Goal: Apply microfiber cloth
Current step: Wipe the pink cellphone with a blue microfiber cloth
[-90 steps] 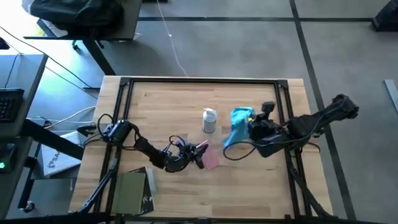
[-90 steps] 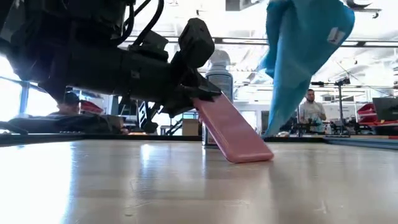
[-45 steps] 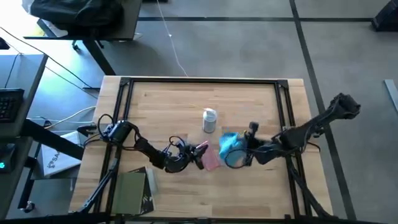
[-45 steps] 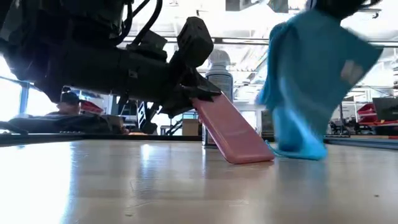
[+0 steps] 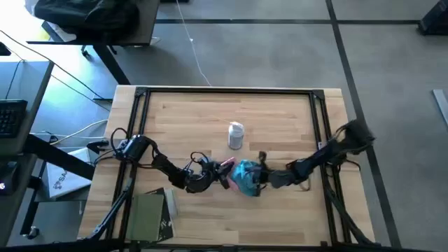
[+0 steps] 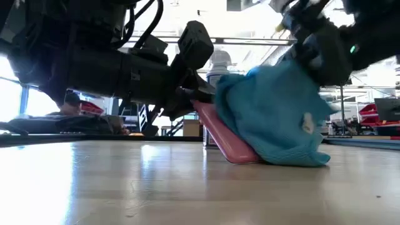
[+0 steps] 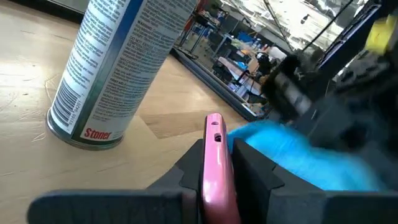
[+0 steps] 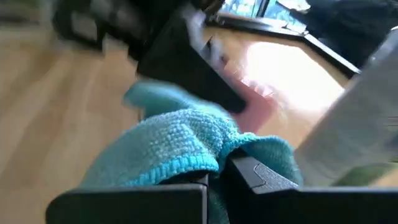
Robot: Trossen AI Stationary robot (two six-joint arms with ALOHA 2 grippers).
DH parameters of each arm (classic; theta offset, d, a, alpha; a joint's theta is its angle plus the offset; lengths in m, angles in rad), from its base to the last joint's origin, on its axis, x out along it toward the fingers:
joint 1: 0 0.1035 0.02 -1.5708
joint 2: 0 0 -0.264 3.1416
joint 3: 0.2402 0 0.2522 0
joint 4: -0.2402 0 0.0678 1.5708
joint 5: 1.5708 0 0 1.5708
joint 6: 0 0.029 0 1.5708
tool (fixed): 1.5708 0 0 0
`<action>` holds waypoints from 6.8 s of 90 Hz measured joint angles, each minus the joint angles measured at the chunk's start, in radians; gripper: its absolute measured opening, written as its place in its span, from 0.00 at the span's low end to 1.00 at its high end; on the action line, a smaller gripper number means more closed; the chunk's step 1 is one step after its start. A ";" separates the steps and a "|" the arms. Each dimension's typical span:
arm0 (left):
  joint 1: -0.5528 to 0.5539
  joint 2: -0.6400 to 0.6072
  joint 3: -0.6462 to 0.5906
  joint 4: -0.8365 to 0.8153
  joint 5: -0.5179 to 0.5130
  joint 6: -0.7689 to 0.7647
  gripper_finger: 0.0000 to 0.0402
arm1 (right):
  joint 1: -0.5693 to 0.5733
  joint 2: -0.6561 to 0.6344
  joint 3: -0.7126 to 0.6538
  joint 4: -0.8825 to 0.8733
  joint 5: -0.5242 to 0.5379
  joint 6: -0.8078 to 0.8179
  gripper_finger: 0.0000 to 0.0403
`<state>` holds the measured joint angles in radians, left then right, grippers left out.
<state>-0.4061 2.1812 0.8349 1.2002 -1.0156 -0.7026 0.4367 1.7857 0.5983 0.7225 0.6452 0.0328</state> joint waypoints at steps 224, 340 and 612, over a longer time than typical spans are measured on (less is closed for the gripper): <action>-0.009 -0.002 0.001 0.019 0.027 0.068 0.10 | 0.039 0.081 0.067 -0.119 -0.052 0.050 0.00; 0.076 -0.002 0.000 0.074 0.722 0.208 0.10 | 0.084 0.026 0.041 0.029 -0.138 -0.430 0.00; 0.118 -0.002 0.038 0.233 0.454 0.027 0.10 | 0.019 0.191 0.147 0.251 0.055 -0.300 0.00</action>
<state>-0.2877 2.1792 0.8730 1.4333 -0.5614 -0.6761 0.4560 1.9762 0.7456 0.9737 0.7002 -0.2676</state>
